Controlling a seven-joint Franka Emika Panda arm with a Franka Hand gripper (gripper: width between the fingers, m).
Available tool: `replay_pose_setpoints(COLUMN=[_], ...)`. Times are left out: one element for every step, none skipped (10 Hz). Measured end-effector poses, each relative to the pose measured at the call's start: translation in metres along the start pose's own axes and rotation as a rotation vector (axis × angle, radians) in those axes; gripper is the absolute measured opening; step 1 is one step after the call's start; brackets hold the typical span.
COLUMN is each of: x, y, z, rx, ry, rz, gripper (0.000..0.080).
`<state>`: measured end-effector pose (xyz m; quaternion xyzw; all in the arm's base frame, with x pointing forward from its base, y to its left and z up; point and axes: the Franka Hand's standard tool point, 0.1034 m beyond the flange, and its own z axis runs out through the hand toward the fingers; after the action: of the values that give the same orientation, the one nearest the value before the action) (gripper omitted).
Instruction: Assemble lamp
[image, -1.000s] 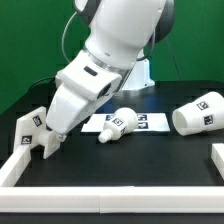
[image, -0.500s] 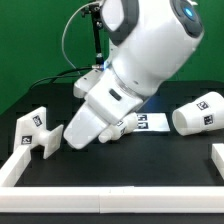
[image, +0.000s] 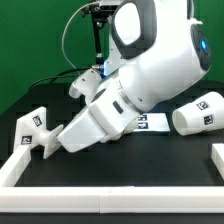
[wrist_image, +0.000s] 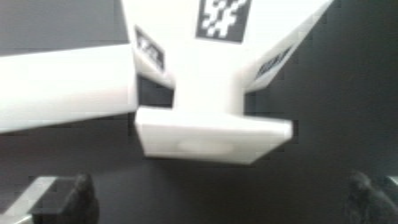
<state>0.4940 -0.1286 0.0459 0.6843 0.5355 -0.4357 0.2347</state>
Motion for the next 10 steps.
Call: replay_pose_setpoints(x=[0.006, 0.006, 0.006, 0.007, 0.006, -0.001, -0.006, -0.004, -0.002, -0.002], y=[0.000, 0.000, 0.000, 0.000, 0.000, 0.004, 0.009, 0.009, 0.008, 0.008], z=[-0.001, -0.001, -0.001, -0.001, 0.003, 0.015, 0.021, 0.024, 0.027, 0.027], rx=[0.000, 0.000, 0.000, 0.000, 0.003, 0.010, 0.005, 0.003, 0.000, -0.001], ry=[-0.011, -0.009, -0.009, -0.009, -0.009, -0.009, -0.001, 0.011, 0.020, 0.019], rz=[-0.007, -0.009, -0.009, -0.009, -0.006, 0.003, 0.008, 0.015, 0.013, 0.009], gripper=[0.0700, 0.0700, 0.0700, 0.0700, 0.0700, 0.0700, 0.0700, 0.0700, 0.0700, 0.0700])
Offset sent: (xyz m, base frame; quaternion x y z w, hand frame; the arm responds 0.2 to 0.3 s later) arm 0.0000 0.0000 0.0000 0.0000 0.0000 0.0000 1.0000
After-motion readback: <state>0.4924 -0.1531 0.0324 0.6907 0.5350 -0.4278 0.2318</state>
